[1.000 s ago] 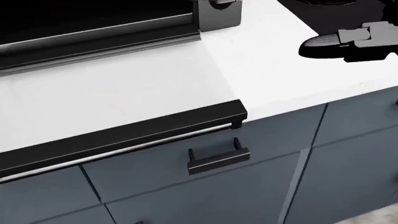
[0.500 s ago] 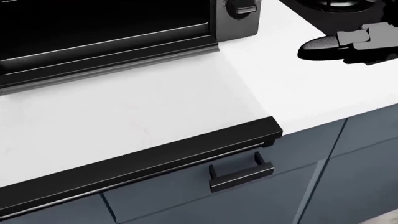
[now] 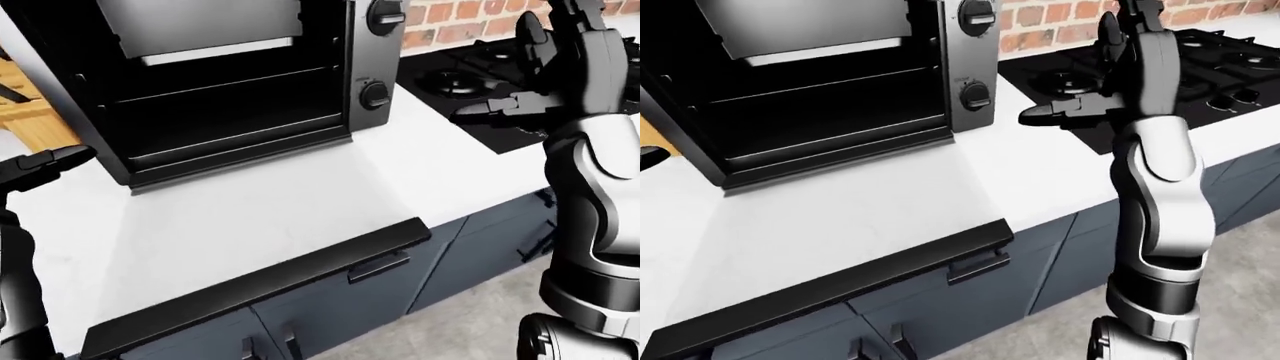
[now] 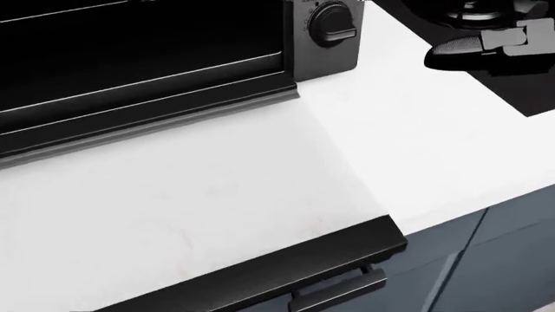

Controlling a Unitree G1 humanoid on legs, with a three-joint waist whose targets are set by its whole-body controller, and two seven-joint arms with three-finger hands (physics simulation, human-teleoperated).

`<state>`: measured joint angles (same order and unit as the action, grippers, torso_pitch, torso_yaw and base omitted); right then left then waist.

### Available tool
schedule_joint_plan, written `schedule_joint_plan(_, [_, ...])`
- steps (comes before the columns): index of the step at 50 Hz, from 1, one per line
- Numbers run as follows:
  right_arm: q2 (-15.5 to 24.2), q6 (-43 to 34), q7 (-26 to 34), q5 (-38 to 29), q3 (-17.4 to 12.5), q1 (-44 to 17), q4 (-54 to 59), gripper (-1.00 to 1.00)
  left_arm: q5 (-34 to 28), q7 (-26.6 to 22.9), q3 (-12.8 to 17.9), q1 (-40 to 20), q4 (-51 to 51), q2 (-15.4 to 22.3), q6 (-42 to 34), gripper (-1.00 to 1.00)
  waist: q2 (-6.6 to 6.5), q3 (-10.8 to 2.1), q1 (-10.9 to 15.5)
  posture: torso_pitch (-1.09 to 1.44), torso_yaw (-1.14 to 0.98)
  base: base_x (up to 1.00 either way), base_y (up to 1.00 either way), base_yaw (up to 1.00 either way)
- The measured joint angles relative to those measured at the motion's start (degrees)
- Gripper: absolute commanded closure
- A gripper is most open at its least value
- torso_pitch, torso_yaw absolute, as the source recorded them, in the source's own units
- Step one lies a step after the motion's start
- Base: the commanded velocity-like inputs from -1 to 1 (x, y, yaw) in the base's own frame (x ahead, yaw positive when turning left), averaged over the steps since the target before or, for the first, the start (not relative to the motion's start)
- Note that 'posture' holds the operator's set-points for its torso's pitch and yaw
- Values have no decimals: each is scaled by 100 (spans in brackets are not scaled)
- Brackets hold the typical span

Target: Close the toaster oven door.

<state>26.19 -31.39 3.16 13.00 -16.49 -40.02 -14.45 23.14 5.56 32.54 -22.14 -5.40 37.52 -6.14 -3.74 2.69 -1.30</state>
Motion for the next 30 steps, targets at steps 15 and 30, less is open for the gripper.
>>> schedule_joint_plan(15, [70,-39,-173,-4,-21,58,160,-100,0,-22,-89,102,-100,-86,-79,-100,284,10,106,0,0,0,0,9])
schedule_joint_plan(30, [108,17,-196,-152,-87,1,298,-100,72,-9,-47,79,-92,-117,87,-100,756,45,238,0,0,0,0,100])
